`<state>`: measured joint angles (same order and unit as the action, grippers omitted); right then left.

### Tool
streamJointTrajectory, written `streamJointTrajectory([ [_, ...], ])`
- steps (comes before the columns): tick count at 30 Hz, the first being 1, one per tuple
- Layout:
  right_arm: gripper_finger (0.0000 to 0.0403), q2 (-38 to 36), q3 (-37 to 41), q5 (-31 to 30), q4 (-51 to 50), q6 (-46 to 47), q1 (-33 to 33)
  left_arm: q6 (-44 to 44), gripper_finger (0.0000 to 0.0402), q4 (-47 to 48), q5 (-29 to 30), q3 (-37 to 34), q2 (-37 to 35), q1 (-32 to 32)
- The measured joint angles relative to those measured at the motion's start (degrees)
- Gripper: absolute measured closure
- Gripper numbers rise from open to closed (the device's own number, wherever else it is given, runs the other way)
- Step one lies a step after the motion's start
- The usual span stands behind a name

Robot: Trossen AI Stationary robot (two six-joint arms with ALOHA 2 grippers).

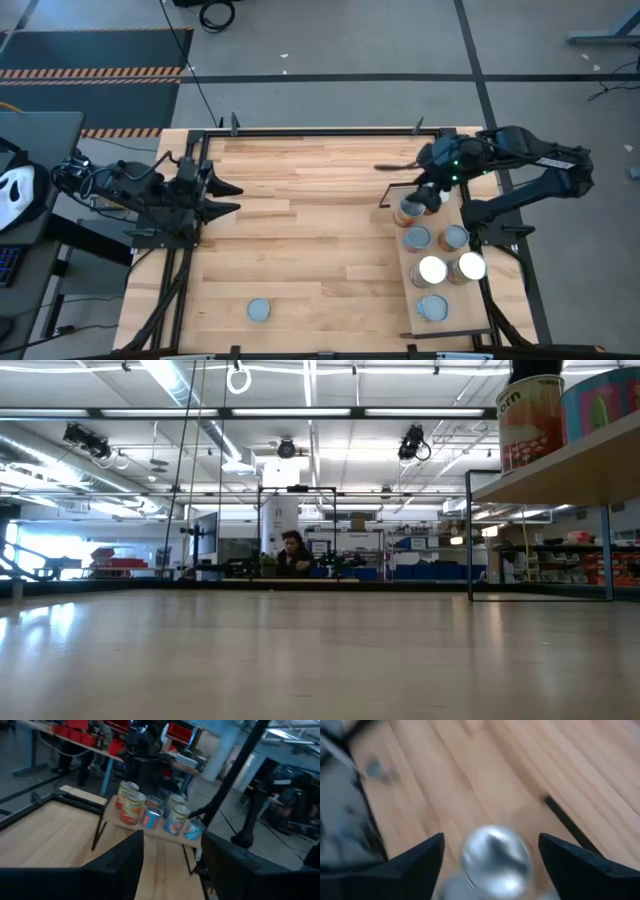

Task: Pick and place cans onto a shelf
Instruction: Adjust the cans on the shelf

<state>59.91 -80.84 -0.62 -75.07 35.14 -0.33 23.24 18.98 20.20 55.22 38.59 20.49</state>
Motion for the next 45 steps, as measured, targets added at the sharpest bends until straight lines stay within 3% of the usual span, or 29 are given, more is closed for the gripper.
streamJointTrajectory([
  [3, 0.0132, -0.29, 0.02, 0.58, -6.98, -4.05, -0.28, 0.07, 0.0207, 0.12, -3.24, 0.00, 0.81, -0.02],
  [10, 0.0350, -2.69, 0.00, -3.45, -11.45, -9.32, -0.27, 0.04, 0.0239, -0.88, -3.37, 0.00, 4.84, -0.09],
  [12, 0.0388, -2.51, 0.01, -5.74, -13.18, -10.74, -0.27, 0.02, 0.0246, -1.82, -3.36, 0.00, 6.17, -0.09],
  [16, 0.0385, -1.92, 1.87, -8.53, -14.62, -10.67, -0.52, -0.07, 0.0254, -4.84, -3.34, 0.00, 8.29, -0.09],
  [25, 0.0396, -3.02, 6.88, -5.63, -13.89, -9.41, -0.64, -3.26, 0.0257, -8.67, -1.83, 0.00, 9.79, -0.09],
  [37, 0.0400, -10.21, 6.82, 0.17, -15.22, -1.11, -0.62, -3.10, 0.0258, -10.97, -1.83, 0.00, 9.77, -0.09],
  [40, 0.0400, -10.72, 6.82, -0.85, -11.61, 0.39, -0.64, -3.10, 0.0258, -10.95, -1.83, 0.00, 9.77, -0.09],
  [45, 0.0400, -6.85, 6.71, -0.51, 3.79, -4.66, -0.59, -3.10, 0.0257, -10.95, -1.83, 0.00, 9.77, -0.09],
])
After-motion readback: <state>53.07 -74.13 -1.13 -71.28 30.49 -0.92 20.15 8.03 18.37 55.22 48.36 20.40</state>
